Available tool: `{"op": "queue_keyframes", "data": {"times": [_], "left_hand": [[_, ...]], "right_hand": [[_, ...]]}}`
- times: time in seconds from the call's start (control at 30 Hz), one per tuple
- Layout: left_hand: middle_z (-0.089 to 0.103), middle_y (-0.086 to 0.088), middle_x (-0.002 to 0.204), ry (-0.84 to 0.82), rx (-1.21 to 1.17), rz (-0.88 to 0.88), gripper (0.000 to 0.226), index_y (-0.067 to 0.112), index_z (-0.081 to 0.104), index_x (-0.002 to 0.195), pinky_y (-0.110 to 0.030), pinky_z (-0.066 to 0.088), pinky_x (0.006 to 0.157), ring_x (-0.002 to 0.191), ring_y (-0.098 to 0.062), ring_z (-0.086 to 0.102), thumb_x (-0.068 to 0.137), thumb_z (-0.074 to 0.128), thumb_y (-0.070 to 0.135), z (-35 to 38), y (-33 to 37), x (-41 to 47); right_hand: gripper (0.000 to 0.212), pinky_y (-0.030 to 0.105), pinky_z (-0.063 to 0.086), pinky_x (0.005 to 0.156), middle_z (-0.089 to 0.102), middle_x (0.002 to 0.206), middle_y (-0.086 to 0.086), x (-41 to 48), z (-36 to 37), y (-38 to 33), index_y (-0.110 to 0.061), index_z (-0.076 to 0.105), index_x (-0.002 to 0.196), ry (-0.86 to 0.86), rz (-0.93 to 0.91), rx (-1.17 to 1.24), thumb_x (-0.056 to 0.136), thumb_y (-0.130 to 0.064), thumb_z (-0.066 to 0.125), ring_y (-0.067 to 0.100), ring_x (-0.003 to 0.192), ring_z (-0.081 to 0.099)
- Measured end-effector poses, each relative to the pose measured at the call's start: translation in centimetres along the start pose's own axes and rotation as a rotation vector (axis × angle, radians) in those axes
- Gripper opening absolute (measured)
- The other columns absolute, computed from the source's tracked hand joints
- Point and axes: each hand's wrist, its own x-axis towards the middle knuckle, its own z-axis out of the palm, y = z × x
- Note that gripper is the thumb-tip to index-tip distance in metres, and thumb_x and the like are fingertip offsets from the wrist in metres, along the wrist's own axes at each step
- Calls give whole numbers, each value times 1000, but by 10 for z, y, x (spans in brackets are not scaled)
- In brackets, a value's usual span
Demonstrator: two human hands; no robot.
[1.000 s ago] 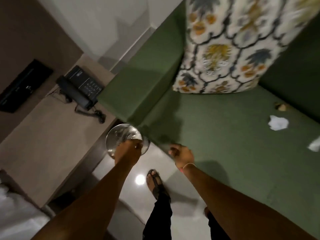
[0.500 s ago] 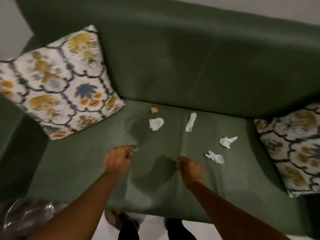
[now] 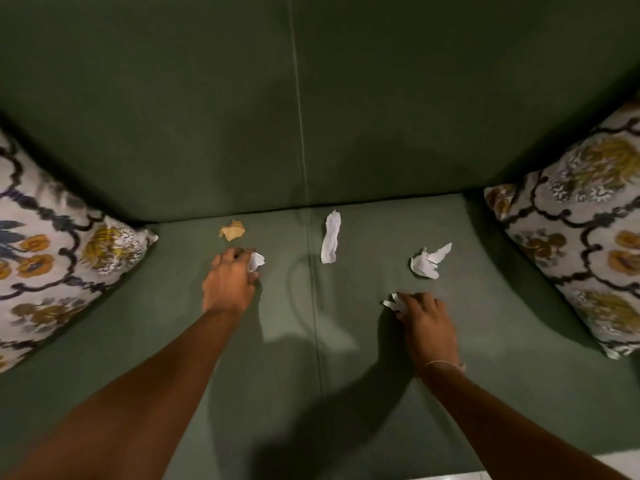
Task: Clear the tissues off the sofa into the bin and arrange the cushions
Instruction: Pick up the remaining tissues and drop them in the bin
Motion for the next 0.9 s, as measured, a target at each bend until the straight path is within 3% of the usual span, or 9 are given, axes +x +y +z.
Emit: {"op": "queue_keyframes", "data": {"times": [0.13, 0.23, 0.33, 0.4, 0.47, 0.57, 0.73, 0.83, 0.9], "left_hand": [[70, -10, 100, 40, -39, -8, 22, 27, 73, 96, -44, 52, 70, 87, -41, 65, 84, 63, 12, 0, -5, -7], [69, -5, 97, 107, -48, 14, 18, 26, 75, 93, -42, 52, 69, 93, -35, 62, 82, 66, 16, -12, -7, -5], [64, 1, 113, 192, -26, 14, 16, 27, 77, 93, -42, 51, 79, 103, -29, 55, 82, 68, 20, -29, -8, 12], [61, 0, 127, 172, -10, -9, 18, 29, 76, 97, -43, 50, 88, 111, -31, 55, 82, 69, 21, -38, -7, 28], [55, -1, 139, 85, 35, -37, 23, 30, 75, 103, -45, 48, 93, 117, -35, 55, 84, 67, 20, -41, -5, 42], [56, 0, 139, 43, 73, -30, 22, 31, 75, 102, -45, 50, 89, 112, -38, 60, 84, 66, 21, -38, -3, 55], [71, -1, 115, 76, 31, -20, 21, 29, 75, 97, -42, 53, 81, 100, -36, 66, 84, 66, 17, -27, -9, 53], [73, -4, 108, 122, -20, -42, 20, 29, 75, 97, -41, 52, 75, 92, -38, 67, 83, 65, 18, -25, -14, 41], [74, -2, 107, 150, -55, -50, 22, 30, 75, 99, -39, 52, 74, 91, -37, 68, 83, 65, 19, -25, -16, 29]], "right_hand": [[27, 34, 49, 84, 66, 109, -1, 3, -7, 3, -27, 64, 117, -7, -26, 96, 95, -33, 50, 19, 103, 52], [23, 36, 48, 78, 70, 103, 2, 12, -23, 1, -22, 72, 106, 190, -77, 138, 89, -32, 57, 24, 98, 54], [22, 44, 42, 101, 61, 127, 10, 35, -38, 4, -24, 72, 104, 314, -27, 61, 84, -30, 64, 32, 121, 47], [23, 49, 24, 113, 45, 146, 11, 53, -44, 10, -29, 70, 105, 241, 13, -20, 82, -30, 67, 36, 139, 30], [23, 49, 19, 115, 38, 151, 11, 66, -45, 15, -30, 70, 104, 152, 12, -32, 81, -29, 69, 36, 142, 24], [23, 45, 34, 110, 49, 141, 10, 73, -40, 17, -28, 70, 106, 77, 9, 39, 84, -23, 66, 31, 132, 39], [27, 36, 46, 96, 66, 114, 7, 69, -35, 15, -24, 68, 110, 69, -14, 95, 87, -12, 62, 23, 106, 59], [26, 25, 52, 86, 73, 105, 2, 66, -35, -13, -28, 69, 106, 100, 10, 365, 87, -12, 61, 16, 94, 67], [34, 21, 56, 76, 74, 99, 4, 70, -38, -43, -36, 63, 115, 94, -15, 502, 87, -17, 63, 17, 83, 70]]}}
